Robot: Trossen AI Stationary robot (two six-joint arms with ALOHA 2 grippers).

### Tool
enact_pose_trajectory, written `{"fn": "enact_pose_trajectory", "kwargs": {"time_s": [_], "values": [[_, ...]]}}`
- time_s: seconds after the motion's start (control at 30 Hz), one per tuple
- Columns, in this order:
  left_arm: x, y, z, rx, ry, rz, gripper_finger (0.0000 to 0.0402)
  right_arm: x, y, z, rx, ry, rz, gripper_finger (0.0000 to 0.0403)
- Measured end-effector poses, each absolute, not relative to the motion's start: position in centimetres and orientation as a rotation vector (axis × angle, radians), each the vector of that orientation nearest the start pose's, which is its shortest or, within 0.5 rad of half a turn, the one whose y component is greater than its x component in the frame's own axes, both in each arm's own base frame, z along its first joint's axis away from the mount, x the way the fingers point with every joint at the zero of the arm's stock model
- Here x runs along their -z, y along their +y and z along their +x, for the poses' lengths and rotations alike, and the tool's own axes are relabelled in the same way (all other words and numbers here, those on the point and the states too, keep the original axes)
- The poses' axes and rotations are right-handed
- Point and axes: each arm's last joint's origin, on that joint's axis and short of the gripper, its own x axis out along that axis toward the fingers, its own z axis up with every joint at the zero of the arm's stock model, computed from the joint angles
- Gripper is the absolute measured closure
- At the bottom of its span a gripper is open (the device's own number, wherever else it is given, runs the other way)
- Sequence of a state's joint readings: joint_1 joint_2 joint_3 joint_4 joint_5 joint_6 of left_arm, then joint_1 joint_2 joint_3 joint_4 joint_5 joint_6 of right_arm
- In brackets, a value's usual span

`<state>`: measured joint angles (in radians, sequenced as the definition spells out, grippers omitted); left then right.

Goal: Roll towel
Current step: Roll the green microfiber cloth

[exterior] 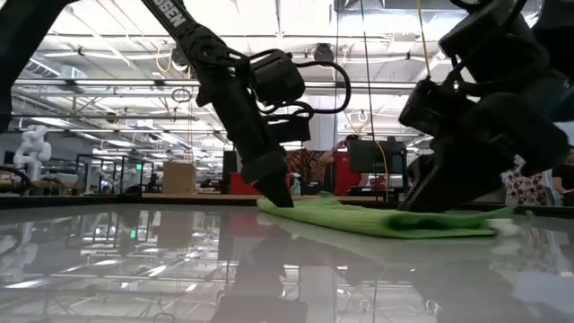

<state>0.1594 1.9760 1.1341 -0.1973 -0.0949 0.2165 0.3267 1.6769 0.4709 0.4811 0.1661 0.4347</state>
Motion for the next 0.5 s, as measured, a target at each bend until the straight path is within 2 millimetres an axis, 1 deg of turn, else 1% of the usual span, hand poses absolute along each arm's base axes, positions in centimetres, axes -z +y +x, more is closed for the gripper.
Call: {"fn": "enact_pose_trajectory", "kwargs": {"time_s": [0.13, 0.27, 0.33, 0.4, 0.5], "values": [[-12.6, 7.3, 38.0, -0.116, 1.058, 0.268, 0.0261, -8.4, 8.4, 26.3, -0.013, 0.626, 0.294, 0.0264], [-13.3, 8.1, 38.5, -0.13, 1.049, 0.293, 0.0261, -8.1, 9.2, 28.7, -0.03, 0.584, 0.285, 0.0264], [-13.6, 8.2, 38.7, -0.134, 1.049, 0.292, 0.0261, -8.2, 9.6, 29.7, -0.043, 0.592, 0.247, 0.0264], [-13.9, 8.2, 38.8, -0.133, 1.065, 0.29, 0.0261, -8.7, 9.8, 30.3, -0.061, 0.611, 0.203, 0.0264], [-14.8, 7.7, 39.1, -0.151, 1.103, 0.29, 0.0261, -9.8, 9.9, 30.3, -0.079, 0.638, 0.145, 0.0264]]}}
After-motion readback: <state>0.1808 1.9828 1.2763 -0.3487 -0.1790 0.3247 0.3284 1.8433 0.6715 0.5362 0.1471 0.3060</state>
